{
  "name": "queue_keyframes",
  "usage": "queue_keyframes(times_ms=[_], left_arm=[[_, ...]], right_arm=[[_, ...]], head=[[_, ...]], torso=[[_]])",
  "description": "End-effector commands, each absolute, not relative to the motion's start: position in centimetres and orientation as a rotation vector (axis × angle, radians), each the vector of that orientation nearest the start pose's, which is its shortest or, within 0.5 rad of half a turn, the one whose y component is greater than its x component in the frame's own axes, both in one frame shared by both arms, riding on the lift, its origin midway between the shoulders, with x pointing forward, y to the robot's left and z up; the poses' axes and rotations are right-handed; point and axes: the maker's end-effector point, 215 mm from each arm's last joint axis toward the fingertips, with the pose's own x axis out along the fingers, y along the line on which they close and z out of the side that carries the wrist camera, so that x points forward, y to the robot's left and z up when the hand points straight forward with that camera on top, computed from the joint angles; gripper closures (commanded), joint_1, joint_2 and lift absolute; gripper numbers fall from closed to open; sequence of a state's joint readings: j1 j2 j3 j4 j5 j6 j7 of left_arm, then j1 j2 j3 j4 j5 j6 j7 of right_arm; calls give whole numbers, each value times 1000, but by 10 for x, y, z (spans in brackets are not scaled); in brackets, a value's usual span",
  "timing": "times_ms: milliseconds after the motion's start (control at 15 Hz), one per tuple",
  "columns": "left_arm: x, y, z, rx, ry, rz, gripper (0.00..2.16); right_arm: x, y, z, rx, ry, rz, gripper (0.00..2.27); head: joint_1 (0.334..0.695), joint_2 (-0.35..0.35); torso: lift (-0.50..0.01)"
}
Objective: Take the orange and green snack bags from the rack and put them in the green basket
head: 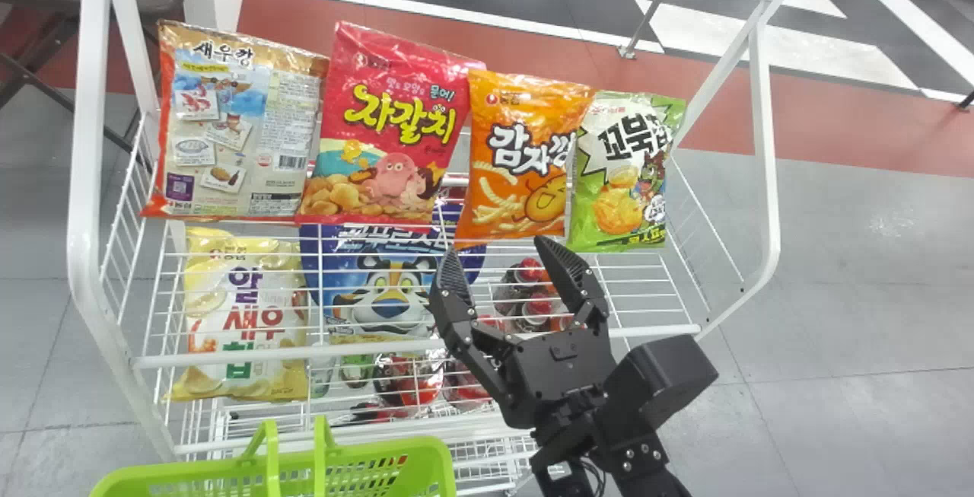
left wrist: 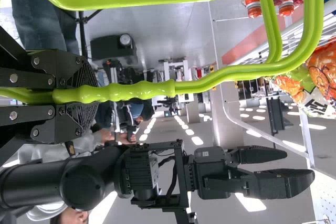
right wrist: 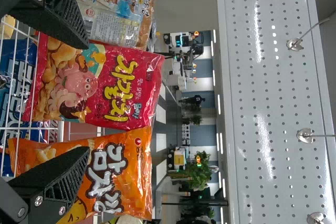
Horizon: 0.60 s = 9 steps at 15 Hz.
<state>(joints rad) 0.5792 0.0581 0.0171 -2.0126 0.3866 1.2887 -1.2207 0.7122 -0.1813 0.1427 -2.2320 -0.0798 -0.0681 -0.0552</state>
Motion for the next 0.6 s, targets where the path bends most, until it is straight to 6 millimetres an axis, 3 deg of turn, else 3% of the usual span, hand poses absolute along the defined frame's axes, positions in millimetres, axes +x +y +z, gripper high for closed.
queue_keyframes(times_ms=[0,533], left_arm=[[145,3,-435,-1143,1072,-1188,2148],[145,7,-437,-1147,1079,-1177,2148]], right_arm=[[379,-167,-310,35,6,167,130],[379,-167,-308,34,3,168,130]], head=[[695,-350],[695,-350]], torso=[[0],[0]])
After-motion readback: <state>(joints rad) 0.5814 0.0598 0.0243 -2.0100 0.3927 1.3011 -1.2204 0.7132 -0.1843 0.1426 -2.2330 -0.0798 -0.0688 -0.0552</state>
